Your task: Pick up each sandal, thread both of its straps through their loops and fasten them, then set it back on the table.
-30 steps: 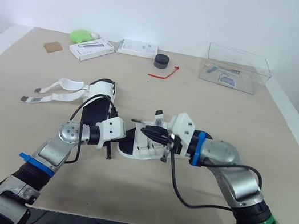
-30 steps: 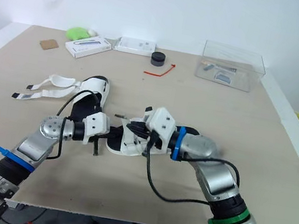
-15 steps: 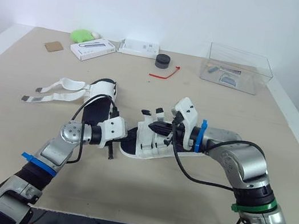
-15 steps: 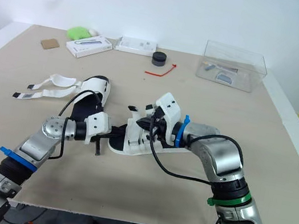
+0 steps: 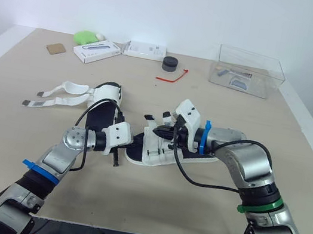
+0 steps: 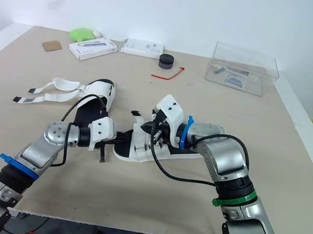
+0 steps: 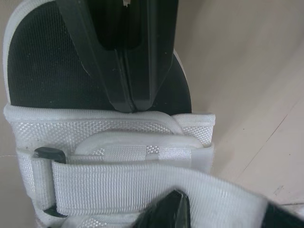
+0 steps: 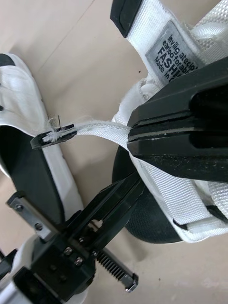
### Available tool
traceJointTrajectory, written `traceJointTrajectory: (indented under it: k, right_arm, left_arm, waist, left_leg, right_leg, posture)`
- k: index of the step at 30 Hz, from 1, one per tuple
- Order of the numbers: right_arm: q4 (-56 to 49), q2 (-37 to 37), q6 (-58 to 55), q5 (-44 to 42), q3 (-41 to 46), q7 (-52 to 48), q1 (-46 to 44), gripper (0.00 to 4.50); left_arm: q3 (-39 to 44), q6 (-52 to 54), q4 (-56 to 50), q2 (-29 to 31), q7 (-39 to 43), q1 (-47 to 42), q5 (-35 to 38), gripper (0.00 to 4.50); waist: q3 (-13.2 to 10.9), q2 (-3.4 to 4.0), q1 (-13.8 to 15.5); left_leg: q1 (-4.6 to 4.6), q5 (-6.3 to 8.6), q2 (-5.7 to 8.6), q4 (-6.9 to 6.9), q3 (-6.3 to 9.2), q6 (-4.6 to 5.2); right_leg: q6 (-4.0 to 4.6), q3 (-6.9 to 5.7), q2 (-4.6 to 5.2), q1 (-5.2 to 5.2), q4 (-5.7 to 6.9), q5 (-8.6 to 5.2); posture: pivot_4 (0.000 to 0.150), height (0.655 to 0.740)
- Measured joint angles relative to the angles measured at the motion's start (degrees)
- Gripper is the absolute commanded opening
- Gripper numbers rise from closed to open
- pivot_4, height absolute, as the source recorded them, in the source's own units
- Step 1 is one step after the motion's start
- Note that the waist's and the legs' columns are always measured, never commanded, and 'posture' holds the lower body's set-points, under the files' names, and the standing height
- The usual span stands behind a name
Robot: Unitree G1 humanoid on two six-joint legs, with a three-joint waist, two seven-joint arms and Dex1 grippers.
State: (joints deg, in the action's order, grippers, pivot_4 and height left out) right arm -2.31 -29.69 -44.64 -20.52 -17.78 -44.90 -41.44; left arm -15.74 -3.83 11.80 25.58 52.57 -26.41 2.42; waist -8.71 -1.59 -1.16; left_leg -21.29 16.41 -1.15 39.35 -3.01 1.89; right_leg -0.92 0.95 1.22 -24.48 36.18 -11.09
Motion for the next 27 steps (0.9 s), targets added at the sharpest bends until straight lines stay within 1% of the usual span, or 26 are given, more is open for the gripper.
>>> traceJointTrajectory:
  k: [3, 5, 6, 8, 12, 16, 19, 21, 22, 27]
  right_arm:
    - [0.87, 0.41, -0.06, 0.64, -0.1, 0.0, -0.25, 0.97]
    - [2.22, 0.98, 1.5, 1.79, -0.32, 0.06, -1.06, 1.82]
    - [2.34, 1.25, 2.56, 2.15, -0.32, 0.13, -1.08, 2.15]
    - [2.35, 2.2, 5.86, 3.73, 0.72, 1.88, -1.38, 2.15]
    - [1.1, 2.46, 8.82, 4.61, 5.48, 4.16, -3.86, 2.15]
    - [-0.94, 4.91, 8.17, 4.15, 6.18, 3.96, -4.09, 2.15]
    - [-2.54, 5.69, 6.38, 3.24, 6.18, 3.51, -4.02, 1.3]
    - [-3.2, 5.5, 6.29, 3.26, 5.81, 2.48, -3.72, 0.37]
    - [-3.18, 4.83, 7.06, 3.86, 4.87, 1.67, -3.35, 0.1]
    - [2.15, 3.97, 11.98, 7.88, 1.2, -1.36, -2.25, 0.1]
  left_arm:
    - [0.0, 0.0, 0.0, 0.0, 0.0, -0.02, 0.0, 0.0]
    - [-0.17, 0.0, -0.05, -0.05, 0.0, -0.04, -0.01, 0.0]
    - [-0.2, 0.0, -0.12, -0.08, 0.0, -0.04, 0.0, 0.0]
    - [-0.26, -0.02, -0.38, -0.08, 0.14, 0.0, 0.0, 0.0]
    - [-0.21, -0.09, -0.96, 0.04, 0.62, 0.36, 0.02, 0.0]
    - [-0.23, -0.1, -1.04, -0.03, 0.69, 0.34, 0.01, 0.0]
    - [-0.25, -0.1, -1.02, -0.11, 0.6, 0.31, 0.01, 0.0]
    - [-0.26, -0.1, -1.03, -0.13, 0.59, 0.31, 0.01, 0.0]
    - [-0.26, -0.1, -1.03, -0.14, 0.56, 0.31, 0.02, 0.0]
    - [-0.05, -0.1, -1.08, -0.13, 0.66, 0.53, 0.03, 0.0]
  waist:
    - [0.0, 0.0, 0.0]
    - [0.0, 0.0, 0.0]
    - [0.0, 0.0, 0.0]
    - [-0.01, 0.02, 0.0]
    - [-0.01, 0.03, 0.0]
    - [-0.01, 0.03, 0.0]
    - [-0.01, 0.03, 0.0]
    - [-0.01, 0.03, 0.0]
    - [-0.01, 0.03, 0.0]
    - [-0.01, 0.03, -0.01]
  left_leg:
    - [0.0, 0.0, 0.0, 0.0, 0.0, 0.0]
    - [0.0, 0.0, 0.0, 0.0, 0.0, 0.0]
    - [0.0, 0.0, 0.0, 0.0, 0.0, 0.0]
    - [-0.1, 0.0, 0.0, 0.0, -0.03, 0.0]
    - [-0.26, 0.0, 0.0, -0.05, -0.05, 0.0]
    - [-0.3, 0.0, -0.01, -0.09, -0.03, 0.0]
    - [-0.31, 0.0, 0.0, -0.09, -0.04, 0.0]
    - [-0.31, 0.01, 0.0, -0.09, -0.04, 0.0]
    - [-0.31, 0.01, 0.0, -0.09, -0.04, 0.0]
    - [-0.31, 0.0, 0.0, -0.09, -0.06, 0.0]
  right_leg:
    - [0.0, 0.0, 0.0, 0.0, 0.0, 0.01]
    - [-0.02, 0.0, 0.0, 0.0, 0.0, 0.01]
    - [-0.01, 0.0, 0.0, -0.01, 0.0, 0.01]
    - [-0.02, 0.0, 0.0, -0.14, 0.0, 0.02]
    - [0.13, 0.01, -0.01, -0.35, 0.01, 0.06]
    - [0.21, 0.03, -0.01, -0.38, 0.01, 0.05]
    - [0.19, 0.02, 0.01, -0.39, 0.01, 0.06]
    - [0.19, 0.0, 0.02, -0.39, 0.01, 0.05]
    - [0.19, -0.01, 0.02, -0.39, 0.0, 0.05]
    - [0.15, -0.02, -0.03, -0.41, 0.01, 0.04]
  posture:
    - [0.15, 0.74]
    - [0.15, 0.74]
    - [0.15, 0.74]
    - [0.15, 0.74]
    - [0.15, 0.74]
    - [0.15, 0.74]
    - [0.15, 0.74]
    - [0.15, 0.74]
    - [0.15, 0.74]
    - [0.15, 0.74]
